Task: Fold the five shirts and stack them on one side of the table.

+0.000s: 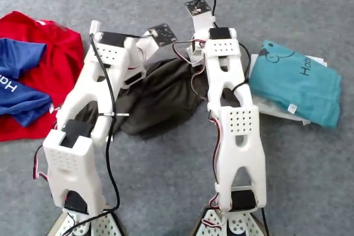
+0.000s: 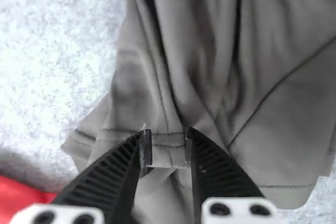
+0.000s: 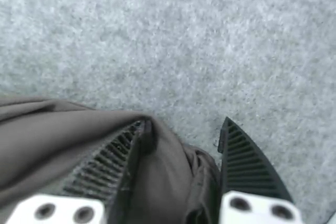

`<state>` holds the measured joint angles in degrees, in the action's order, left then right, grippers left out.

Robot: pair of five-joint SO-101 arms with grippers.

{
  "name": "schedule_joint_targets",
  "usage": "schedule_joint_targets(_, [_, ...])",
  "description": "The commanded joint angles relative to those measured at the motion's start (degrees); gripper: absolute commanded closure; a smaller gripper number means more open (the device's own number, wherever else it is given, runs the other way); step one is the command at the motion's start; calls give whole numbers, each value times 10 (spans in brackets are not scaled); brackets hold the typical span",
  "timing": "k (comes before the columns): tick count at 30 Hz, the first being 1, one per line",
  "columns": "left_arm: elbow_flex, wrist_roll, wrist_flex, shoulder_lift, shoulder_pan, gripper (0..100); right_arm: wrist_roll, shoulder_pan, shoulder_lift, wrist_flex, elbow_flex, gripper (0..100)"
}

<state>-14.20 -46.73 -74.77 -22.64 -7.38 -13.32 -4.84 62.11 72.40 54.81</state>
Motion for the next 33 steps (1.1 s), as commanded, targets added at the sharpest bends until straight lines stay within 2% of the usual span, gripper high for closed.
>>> schedule_joint_targets(1, [-29, 3, -3, 4, 11, 869, 0, 17, 0, 4, 6, 780])
schedule_joint_targets(7, [-32, 3, -2, -21, 5, 869, 0, 17, 0, 4, 6, 780])
schedule_joint_targets(13, [-86, 5, -9, -88, 6, 870, 0, 17, 0, 4, 6, 780])
schedule_joint_targets(16, [-117, 5, -39, -100, 6, 870, 0, 17, 0, 4, 6, 780])
schedule_joint_targets(33, [-131, 3, -51, -100, 9, 905, 0, 17, 0, 4, 5, 780])
